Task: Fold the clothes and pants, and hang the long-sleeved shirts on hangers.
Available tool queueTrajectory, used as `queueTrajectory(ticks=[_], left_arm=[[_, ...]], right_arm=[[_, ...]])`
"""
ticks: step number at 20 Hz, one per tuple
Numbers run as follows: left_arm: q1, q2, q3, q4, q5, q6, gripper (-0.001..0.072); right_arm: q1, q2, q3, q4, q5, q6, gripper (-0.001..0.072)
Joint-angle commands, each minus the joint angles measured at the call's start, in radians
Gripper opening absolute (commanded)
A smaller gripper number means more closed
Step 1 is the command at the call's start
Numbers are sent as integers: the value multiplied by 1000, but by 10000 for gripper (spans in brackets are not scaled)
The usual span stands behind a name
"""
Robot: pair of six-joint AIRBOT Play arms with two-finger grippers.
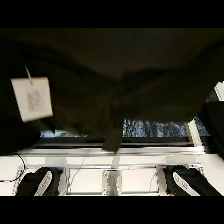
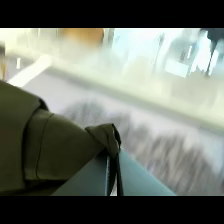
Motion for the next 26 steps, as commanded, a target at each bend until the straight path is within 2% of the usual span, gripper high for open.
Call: queueTrajectory(ticks=[1, 2, 3, 6, 8, 10, 14, 15, 16, 17, 18, 20, 22, 24, 26], left_arm=[[0, -26, -201, 179, -233, -117, 29], [0, -29, -334, 214, -206, -126, 29], [0, -33, -490, 230, -116, -126, 29], [1, -90, -821, 249, 319, -148, 29], [0, -178, -880, 248, 650, -230, 28], [0, -292, -848, 218, 825, -256, 28], [-46, -530, -724, 211, 829, -256, 31], [-71, -584, -695, 211, 839, -255, 113], [-90, -622, -671, 211, 849, -256, 441], [-103, -648, -644, 211, 854, -256, 720], [-105, -659, -617, 211, 854, -256, 697], [-84, -630, -578, 212, 848, -256, 697], [-12, -533, -571, 230, 792, -252, 696], [82, -409, -572, 283, 619, -253, 696], [160, -297, -589, 385, 404, -253, 695]], right_arm=[[0, -98, -203, -8, 70, 20, 12], [0, -142, -295, -9, 36, 20, 13], [0, -192, -378, -8, -31, 20, 13], [0, -368, -492, 55, -280, 20, 13], [1, -504, -484, 133, -450, 26, 13], [1, -629, -460, 221, -591, 27, 13], [1, -833, -384, 373, -676, 27, 15], [2, -864, -370, 403, -689, 26, 31], [7, -882, -362, 423, -710, 26, 194], [8, -890, -352, 428, -728, 26, 442], [9, -888, -341, 426, -731, 26, 448], [-8, -871, -289, 385, -669, 24, 448], [-51, -835, -220, 278, -499, 24, 447], [-94, -772, -208, 232, -283, 8, 447], [-97, -710, -256, 227, -39, -57, 446]])
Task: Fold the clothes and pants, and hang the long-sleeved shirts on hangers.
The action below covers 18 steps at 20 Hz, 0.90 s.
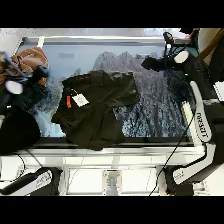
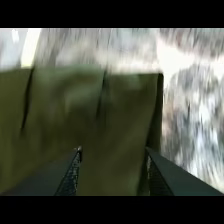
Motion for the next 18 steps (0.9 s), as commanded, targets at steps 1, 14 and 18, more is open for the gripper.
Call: queueTrajectory(ticks=[1, 14, 18], left_arm=[[123, 185, -34, 147, -316, -1, 695], [158, 532, -440, 165, -370, -75, 696], [158, 532, -440, 157, -370, -80, 696]], right_arm=[[-5, 106, -76, -39, 387, -72, 444], [860, 58, -340, -568, 80, 45, 540], [944, -26, -247, -569, 87, 149, 690]])
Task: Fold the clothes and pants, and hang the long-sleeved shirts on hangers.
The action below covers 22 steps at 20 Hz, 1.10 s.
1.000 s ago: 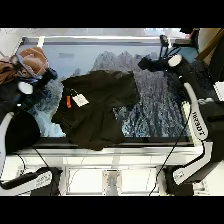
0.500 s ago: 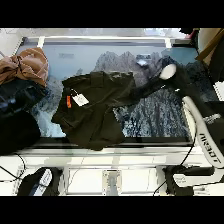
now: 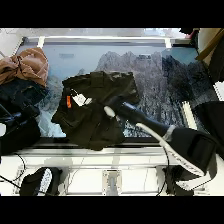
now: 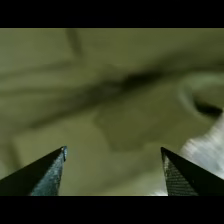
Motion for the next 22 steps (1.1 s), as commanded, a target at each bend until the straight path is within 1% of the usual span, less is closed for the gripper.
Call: queueTrajectory(ticks=[1, 2, 5, 9, 11, 12, 13, 14, 15, 16, 20, 22], left_arm=[[1, 7, -6, -8, -4, -4, 695], [1, 7, -6, -8, -4, -4, 695], [1, 7, -6, -7, -4, -4, 696], [1, 7, -7, -7, -4, -4, 695], [1, 7, -7, -7, -5, -3, 695], [1, 7, -7, -7, -5, -3, 695], [1, 7, -7, -7, -5, -3, 695], [1, 7, -7, -7, -5, -3, 695], [1, 7, -7, -7, -5, -3, 695], [1, 7, -7, -7, -5, -4, 695], [1, 7, -7, -6, -5, -3, 695], [1, 6, -7, -7, -5, -4, 695]], right_arm=[[79, -70, 82, -55, 2, 120, 700], [78, -79, 103, -55, 5, 149, 699], [78, -97, 117, -69, 25, 195, 697], [80, -164, 116, -84, 125, 261, 691], [81, -186, 116, -93, 153, 303, 618], [81, -189, 117, -132, 175, 326, 588], [80, -188, 117, -182, 196, 343, 500], [79, -188, 121, -236, 218, 344, 404], [78, -188, 124, -277, 235, 344, 223], [72, -185, 131, -304, 254, 341, 21], [49, -178, 233, -323, 361, 294, 15], [38, -166, 295, -311, 387, 282, 15]])
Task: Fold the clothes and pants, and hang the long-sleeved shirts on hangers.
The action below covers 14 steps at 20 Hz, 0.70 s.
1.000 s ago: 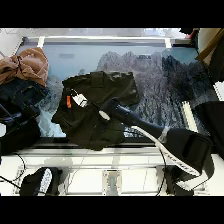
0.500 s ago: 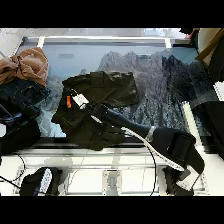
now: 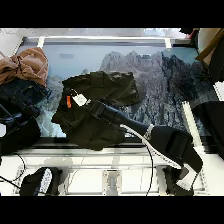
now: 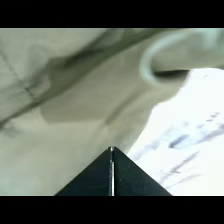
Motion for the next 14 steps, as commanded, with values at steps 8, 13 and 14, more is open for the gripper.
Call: queueTrajectory(ticks=[8, 13, 14], left_arm=[[1, 1, 0, 0, -44, 0, 695], [1, 1, 0, 0, -51, 0, 695], [1, 1, 0, 0, -51, 0, 695]], right_arm=[[30, -56, 97, 208, -168, 38, 596], [27, -112, 97, 66, -155, 102, 505], [27, -112, 97, 24, -144, 102, 504]])
